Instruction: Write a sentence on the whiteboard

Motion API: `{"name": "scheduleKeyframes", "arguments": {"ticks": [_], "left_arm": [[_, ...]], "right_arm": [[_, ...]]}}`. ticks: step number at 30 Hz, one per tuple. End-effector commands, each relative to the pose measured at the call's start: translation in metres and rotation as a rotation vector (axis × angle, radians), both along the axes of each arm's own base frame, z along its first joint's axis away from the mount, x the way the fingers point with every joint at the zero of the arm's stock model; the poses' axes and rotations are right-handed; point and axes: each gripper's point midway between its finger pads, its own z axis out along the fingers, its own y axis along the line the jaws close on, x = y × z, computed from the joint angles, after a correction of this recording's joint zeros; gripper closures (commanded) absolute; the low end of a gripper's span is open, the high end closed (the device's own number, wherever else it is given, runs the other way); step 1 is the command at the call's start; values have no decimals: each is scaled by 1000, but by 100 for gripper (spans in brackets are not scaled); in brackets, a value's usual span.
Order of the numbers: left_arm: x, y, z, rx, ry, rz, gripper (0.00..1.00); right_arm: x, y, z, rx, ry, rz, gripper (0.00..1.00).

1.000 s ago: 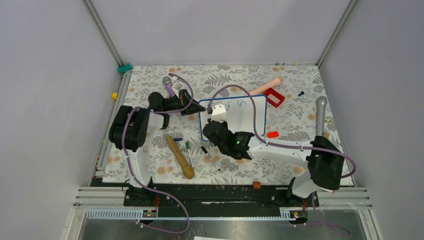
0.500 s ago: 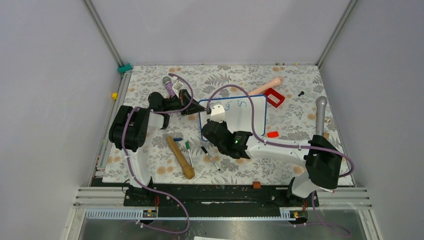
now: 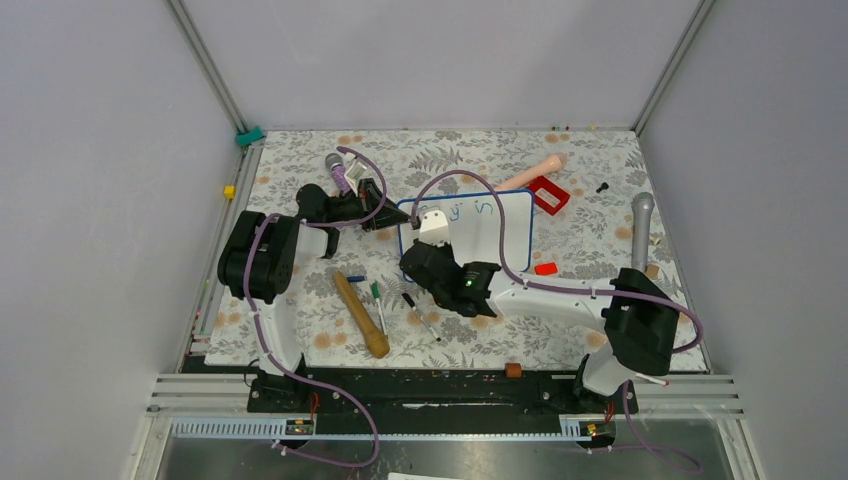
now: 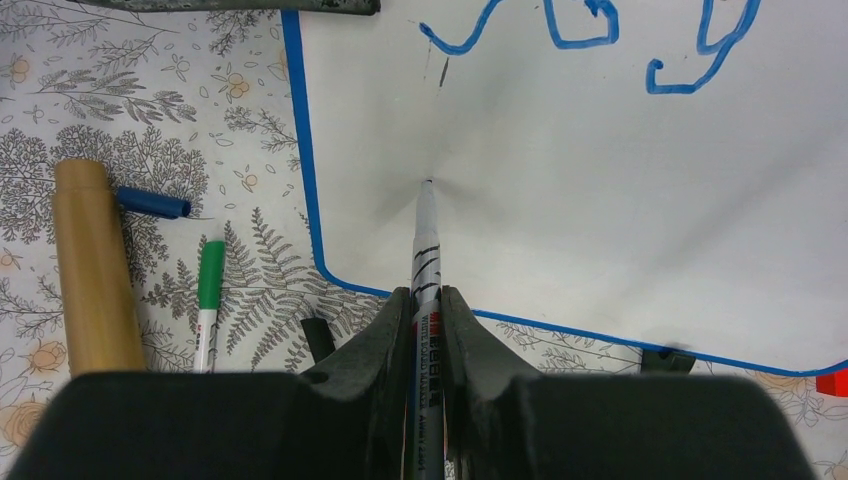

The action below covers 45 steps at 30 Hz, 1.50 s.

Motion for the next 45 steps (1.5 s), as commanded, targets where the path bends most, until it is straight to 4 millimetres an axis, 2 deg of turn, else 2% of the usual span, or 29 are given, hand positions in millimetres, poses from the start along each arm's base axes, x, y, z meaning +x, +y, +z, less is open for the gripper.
{"name": "scheduleKeyframes", "arguments": {"ticks": [1, 12, 45], "left_arm": [[-19, -2, -21, 40, -88, -112, 100], [-18, -2, -22, 40, -87, -113, 100], [-19, -2, -22, 40, -88, -114, 100]], "right_arm": [[7, 7, 16, 29, -37, -38, 100], [11, 6, 12, 33, -16, -48, 100], [17, -28, 19, 79, -51, -196, 100]]}}
